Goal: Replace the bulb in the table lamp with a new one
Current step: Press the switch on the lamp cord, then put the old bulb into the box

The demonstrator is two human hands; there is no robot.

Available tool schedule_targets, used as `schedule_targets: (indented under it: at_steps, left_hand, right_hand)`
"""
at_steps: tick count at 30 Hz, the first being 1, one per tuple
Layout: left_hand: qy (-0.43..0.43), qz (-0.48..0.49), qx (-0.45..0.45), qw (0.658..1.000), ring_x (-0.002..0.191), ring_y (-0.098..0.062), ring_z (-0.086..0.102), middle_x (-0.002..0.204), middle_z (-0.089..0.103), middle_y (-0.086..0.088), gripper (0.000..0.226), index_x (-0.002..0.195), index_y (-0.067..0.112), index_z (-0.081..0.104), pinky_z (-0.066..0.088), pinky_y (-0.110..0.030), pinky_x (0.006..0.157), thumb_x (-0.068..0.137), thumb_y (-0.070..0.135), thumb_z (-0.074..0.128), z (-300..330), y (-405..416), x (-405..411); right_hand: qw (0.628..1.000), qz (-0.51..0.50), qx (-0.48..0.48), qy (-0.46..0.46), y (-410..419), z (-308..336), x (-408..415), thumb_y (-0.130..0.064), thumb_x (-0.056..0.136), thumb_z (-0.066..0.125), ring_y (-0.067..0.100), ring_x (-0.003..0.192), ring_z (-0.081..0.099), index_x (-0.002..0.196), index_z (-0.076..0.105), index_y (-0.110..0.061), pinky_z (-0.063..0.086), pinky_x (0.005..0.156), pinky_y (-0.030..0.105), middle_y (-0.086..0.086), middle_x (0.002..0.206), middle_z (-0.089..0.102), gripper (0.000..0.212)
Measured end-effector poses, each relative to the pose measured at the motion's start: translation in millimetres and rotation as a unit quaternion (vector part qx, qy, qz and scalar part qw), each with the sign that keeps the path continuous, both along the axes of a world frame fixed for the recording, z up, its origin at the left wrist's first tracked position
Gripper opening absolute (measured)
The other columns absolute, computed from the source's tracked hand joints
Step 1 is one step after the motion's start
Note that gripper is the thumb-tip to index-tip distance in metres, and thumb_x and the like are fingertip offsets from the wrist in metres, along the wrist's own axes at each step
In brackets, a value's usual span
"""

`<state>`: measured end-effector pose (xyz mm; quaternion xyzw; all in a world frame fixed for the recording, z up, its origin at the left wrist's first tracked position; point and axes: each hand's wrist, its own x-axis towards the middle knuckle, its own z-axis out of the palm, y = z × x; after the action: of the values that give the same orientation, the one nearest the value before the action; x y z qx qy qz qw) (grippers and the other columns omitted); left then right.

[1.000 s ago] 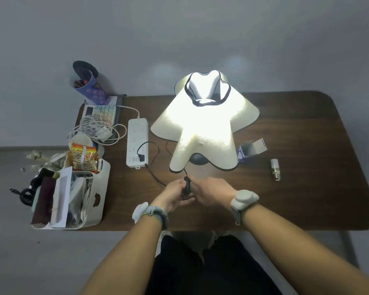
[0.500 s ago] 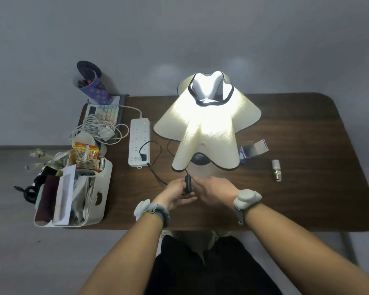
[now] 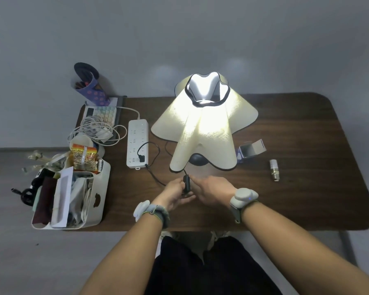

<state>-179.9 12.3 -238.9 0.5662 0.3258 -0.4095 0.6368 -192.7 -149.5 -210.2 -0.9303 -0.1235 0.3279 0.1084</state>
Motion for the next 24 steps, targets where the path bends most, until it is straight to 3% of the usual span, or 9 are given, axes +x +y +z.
schedule_targets:
  at_steps: [5,9,13,16,19,20,23,24]
  left_hand:
    - [-0.016,0.004,-0.006,1.0,0.085,-0.025,0.057,0.112,0.058,-0.018,0.04,0.137,0.01,0.059,0.06,-0.043,0.089,0.111,0.006,0.029,2,0,0]
    - [-0.051,-0.001,0.019,0.999,0.082,-0.026,0.059,0.118,0.054,-0.023,0.037,0.146,0.005,0.05,0.062,-0.038,0.074,0.112,0.006,0.035,-1,0,-2]
    - [-0.084,-0.032,0.026,0.996,0.095,-0.038,0.058,0.119,0.055,-0.025,0.039,0.149,-0.003,0.045,0.055,-0.053,0.095,0.112,0.008,0.035,-9,1,-5]
    - [-0.06,-0.015,0.02,0.998,0.082,-0.029,0.055,0.105,0.054,-0.02,0.04,0.149,0.0,0.045,0.054,-0.052,0.093,0.113,0.007,0.032,-9,-2,-3]
    - [-0.048,-0.007,0.009,0.999,0.081,-0.028,0.056,0.115,0.052,-0.022,0.041,0.153,0.006,0.044,0.052,-0.056,0.099,0.113,0.009,0.032,-9,-4,-2]
    - [-0.047,-0.008,0.011,0.999,0.081,-0.028,0.058,0.119,0.052,-0.023,0.041,0.153,0.008,0.044,0.055,-0.054,0.096,0.113,0.01,0.033,-8,-5,-2]
    - [-0.062,-0.031,0.03,0.997,0.08,-0.027,0.065,0.122,0.059,-0.019,0.037,0.148,0.014,0.049,0.065,-0.041,0.068,0.113,0.017,0.036,-2,-5,-6]
    - [-0.078,-0.046,0.043,0.995,0.084,-0.03,0.067,0.124,0.061,-0.018,0.036,0.146,0.015,0.05,0.066,-0.044,0.069,0.113,0.019,0.037,-3,-4,-6]
  right_hand:
    - [1.0,0.006,-0.004,0.004,-2,-4,1,-0.036,0.1,0.047,0.034,0.109,0.066,0.156,0.014,-0.039,0.056,0.091,0.048,0.011,0.127,0.066,0.065]
    - [0.999,0.023,0.019,-0.012,-10,-8,-2,-0.04,0.1,0.048,0.035,0.121,0.056,0.164,0.01,-0.03,0.051,0.093,0.044,0.01,0.142,0.058,0.075]
    - [0.999,0.028,0.039,-0.004,-15,-10,-2,-0.04,0.102,0.047,0.034,0.117,0.057,0.165,0.004,-0.028,0.047,0.084,0.038,0.011,0.137,0.059,0.078]
    - [0.999,0.03,0.032,-0.003,-15,-10,-3,-0.04,0.101,0.046,0.034,0.122,0.054,0.165,0.003,-0.028,0.047,0.086,0.039,0.011,0.144,0.055,0.078]
    - [0.999,0.031,0.029,0.003,-15,-9,-3,-0.041,0.101,0.046,0.035,0.122,0.054,0.165,0.002,-0.027,0.051,0.09,0.041,0.012,0.144,0.055,0.079]
    - [0.999,0.031,0.03,0.005,-15,-8,-3,-0.041,0.101,0.046,0.035,0.123,0.054,0.165,0.002,-0.027,0.051,0.091,0.042,0.012,0.144,0.055,0.079]
    - [0.999,0.031,0.037,0.005,-14,-8,-3,-0.041,0.101,0.045,0.034,0.122,0.054,0.165,0.004,-0.028,0.051,0.092,0.042,0.011,0.143,0.056,0.077]
    - [0.999,0.028,0.039,0.004,-13,-8,-3,-0.042,0.102,0.045,0.033,0.122,0.054,0.165,0.005,-0.028,0.051,0.091,0.041,0.011,0.142,0.056,0.076]
